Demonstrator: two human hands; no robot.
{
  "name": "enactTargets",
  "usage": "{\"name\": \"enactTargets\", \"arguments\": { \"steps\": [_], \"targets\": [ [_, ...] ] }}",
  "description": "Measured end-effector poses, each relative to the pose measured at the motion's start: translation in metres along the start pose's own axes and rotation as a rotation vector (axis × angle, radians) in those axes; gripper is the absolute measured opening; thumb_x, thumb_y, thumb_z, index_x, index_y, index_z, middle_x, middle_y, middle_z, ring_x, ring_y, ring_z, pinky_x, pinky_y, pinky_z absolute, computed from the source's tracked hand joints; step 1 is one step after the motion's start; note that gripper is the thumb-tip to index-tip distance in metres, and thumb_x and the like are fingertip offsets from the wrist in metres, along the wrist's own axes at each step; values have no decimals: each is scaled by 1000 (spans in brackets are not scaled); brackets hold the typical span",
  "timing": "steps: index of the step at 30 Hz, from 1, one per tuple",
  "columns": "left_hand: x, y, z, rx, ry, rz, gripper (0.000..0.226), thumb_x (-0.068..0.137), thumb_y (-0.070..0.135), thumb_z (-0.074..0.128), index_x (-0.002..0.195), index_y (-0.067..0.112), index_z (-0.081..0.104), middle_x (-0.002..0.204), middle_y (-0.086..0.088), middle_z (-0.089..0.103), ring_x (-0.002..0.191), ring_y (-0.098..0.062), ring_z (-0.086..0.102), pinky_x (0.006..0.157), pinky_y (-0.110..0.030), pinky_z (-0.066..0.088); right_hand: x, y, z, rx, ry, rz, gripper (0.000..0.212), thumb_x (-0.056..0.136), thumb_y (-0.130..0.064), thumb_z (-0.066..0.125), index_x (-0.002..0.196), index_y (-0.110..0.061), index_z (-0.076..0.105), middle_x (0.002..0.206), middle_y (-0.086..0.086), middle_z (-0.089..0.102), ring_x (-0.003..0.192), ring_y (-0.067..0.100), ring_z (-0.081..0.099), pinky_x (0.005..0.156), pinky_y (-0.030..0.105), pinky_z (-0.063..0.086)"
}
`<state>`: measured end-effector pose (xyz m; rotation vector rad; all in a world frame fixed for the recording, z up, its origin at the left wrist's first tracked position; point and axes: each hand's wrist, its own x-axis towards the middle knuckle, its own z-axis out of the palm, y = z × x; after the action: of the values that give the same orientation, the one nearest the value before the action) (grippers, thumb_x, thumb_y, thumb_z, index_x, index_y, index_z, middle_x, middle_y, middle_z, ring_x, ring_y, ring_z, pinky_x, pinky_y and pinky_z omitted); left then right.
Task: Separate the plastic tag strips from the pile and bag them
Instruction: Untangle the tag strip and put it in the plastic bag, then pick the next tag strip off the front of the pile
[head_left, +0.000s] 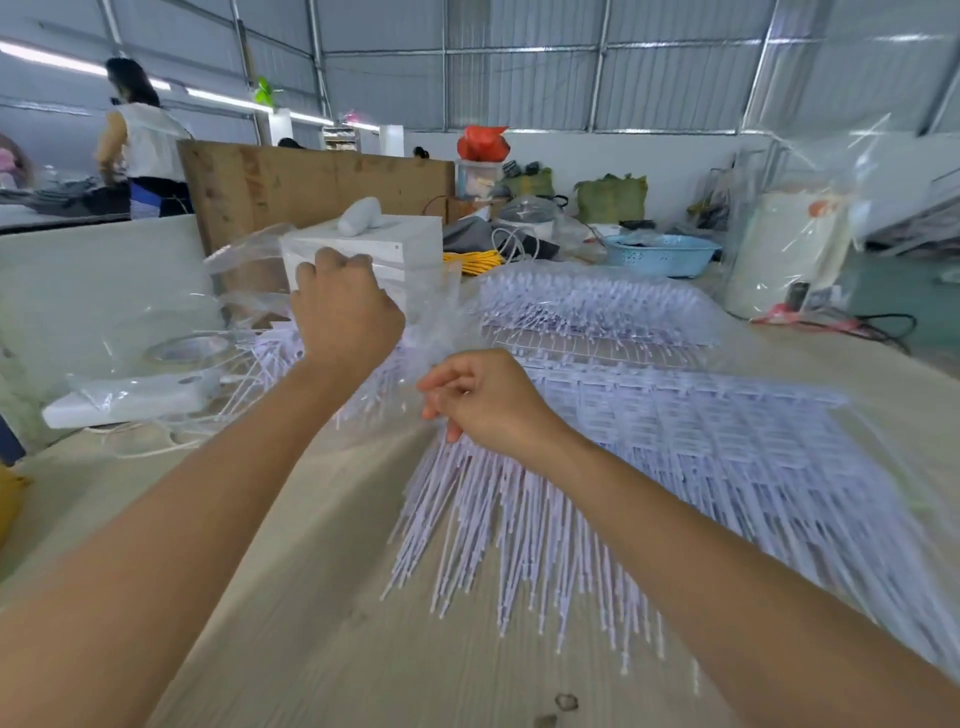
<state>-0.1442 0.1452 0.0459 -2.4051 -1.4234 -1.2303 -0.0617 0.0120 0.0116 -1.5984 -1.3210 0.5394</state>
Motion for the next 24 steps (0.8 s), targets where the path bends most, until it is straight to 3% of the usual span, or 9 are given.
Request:
{"name": "enactTargets", "arguments": {
  "steps": [3, 5, 7, 10, 15, 19, 22, 24],
  "targets": [
    [-23, 56, -18, -322, 33, 233, 29, 84, 6, 55, 112, 6, 64, 114, -18, 58, 105, -35, 51, 89, -37, 41, -16, 10, -40, -39, 125, 44, 14, 88, 3, 55, 84, -7, 65, 69, 1, 63, 36, -3, 52, 40, 10, 40],
    [-43, 93, -19, -466, -132, 401, 21, 84, 3, 56, 100, 6, 69, 103, -12, 65, 91, -21, 55, 80, -22, 38, -30, 23, -72, -127, 233, 89, 13, 84, 3, 59, 83, -5, 69, 69, 4, 66, 36, -2, 52, 43, 14, 42],
    [-61, 126, -8, -487, -346, 553, 19, 85, 2, 56, 95, 7, 72, 99, -8, 67, 85, -14, 55, 74, -16, 35, -46, 37, -103, -233, 350, 142, 14, 81, 4, 60, 80, -6, 70, 80, 12, 70, 49, 4, 58, 55, 26, 51],
    [-76, 160, 25, -363, -587, 629, 24, 89, 6, 52, 105, 12, 69, 110, -7, 65, 99, -20, 59, 79, -22, 41, -72, 59, -144, -482, 475, 230, 19, 80, 3, 53, 82, -3, 71, 93, 13, 70, 84, 23, 64, 80, 37, 53],
    [-68, 185, 73, -122, -658, 590, 34, 96, 18, 47, 128, 13, 57, 132, -10, 52, 120, -27, 49, 98, -37, 43, -104, 79, -176, -867, 290, 323, 25, 89, -6, 47, 104, -6, 68, 117, 10, 63, 112, 27, 56, 98, 33, 41],
    [-55, 185, 95, 88, -723, 552, 41, 97, 37, 42, 134, 19, 49, 133, -7, 52, 122, -27, 47, 102, -39, 37, -108, 86, -181, -860, 210, 297, 25, 95, -18, 47, 112, -15, 64, 126, 4, 55, 114, 22, 51, 96, 27, 41],
    [-49, 189, 98, 200, -700, 628, 32, 96, 33, 42, 119, 14, 54, 121, -10, 59, 114, -30, 51, 93, -40, 39, -107, 91, -185, -837, 201, 261, 24, 94, -18, 49, 112, -15, 65, 123, 3, 57, 112, 21, 52, 92, 24, 42],
    [-49, 193, 96, 258, -628, 695, 29, 95, 31, 43, 114, 11, 53, 115, -11, 61, 109, -30, 53, 89, -39, 41, -106, 94, -187, -806, 243, 234, 22, 92, -14, 52, 107, -14, 68, 116, 3, 61, 103, 17, 56, 79, 14, 38]
  ]
}}
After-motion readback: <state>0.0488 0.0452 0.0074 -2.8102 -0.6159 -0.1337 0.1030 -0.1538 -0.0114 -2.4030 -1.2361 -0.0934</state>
